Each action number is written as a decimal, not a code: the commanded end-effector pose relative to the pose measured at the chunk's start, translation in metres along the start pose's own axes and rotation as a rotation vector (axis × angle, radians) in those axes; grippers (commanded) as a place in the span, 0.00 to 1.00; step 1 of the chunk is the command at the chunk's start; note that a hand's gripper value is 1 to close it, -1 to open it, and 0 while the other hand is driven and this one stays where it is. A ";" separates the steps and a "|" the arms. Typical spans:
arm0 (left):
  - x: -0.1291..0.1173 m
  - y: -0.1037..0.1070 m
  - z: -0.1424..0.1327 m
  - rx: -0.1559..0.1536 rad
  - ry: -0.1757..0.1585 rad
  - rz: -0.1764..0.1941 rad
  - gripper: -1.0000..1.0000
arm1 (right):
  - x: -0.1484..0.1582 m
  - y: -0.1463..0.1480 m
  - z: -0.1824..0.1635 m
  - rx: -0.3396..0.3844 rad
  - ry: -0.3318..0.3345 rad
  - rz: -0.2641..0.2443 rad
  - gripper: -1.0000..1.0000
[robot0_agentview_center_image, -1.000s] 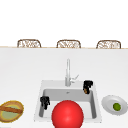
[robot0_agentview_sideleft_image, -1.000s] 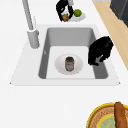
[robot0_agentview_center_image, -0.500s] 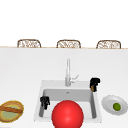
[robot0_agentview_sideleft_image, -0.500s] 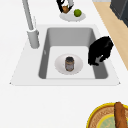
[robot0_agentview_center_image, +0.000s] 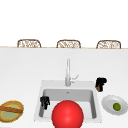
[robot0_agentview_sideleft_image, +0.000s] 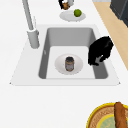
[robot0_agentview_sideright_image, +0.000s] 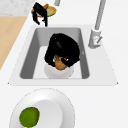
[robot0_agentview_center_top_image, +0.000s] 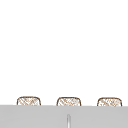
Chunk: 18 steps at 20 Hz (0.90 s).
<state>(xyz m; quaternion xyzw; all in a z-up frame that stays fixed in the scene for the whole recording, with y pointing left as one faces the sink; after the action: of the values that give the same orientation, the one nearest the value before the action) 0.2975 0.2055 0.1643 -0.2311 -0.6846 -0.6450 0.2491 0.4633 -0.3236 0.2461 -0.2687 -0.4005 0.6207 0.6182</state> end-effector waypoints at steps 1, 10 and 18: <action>0.000 0.000 0.000 0.000 0.000 0.000 0.50 | -0.023 -0.001 0.006 0.000 -0.028 -0.013 1.00; 0.000 0.000 0.000 0.000 0.000 0.000 0.50 | -0.077 0.003 0.016 0.011 -0.039 -0.031 1.00; 0.000 0.000 0.000 0.000 0.000 0.000 0.50 | -0.120 0.022 0.033 0.009 -0.037 -0.040 1.00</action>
<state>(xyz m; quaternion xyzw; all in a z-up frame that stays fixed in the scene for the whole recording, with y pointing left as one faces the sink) 0.2975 0.2055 0.1643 -0.2311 -0.6846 -0.6450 0.2491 0.4450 -0.4322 0.2310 -0.2590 -0.4100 0.6152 0.6216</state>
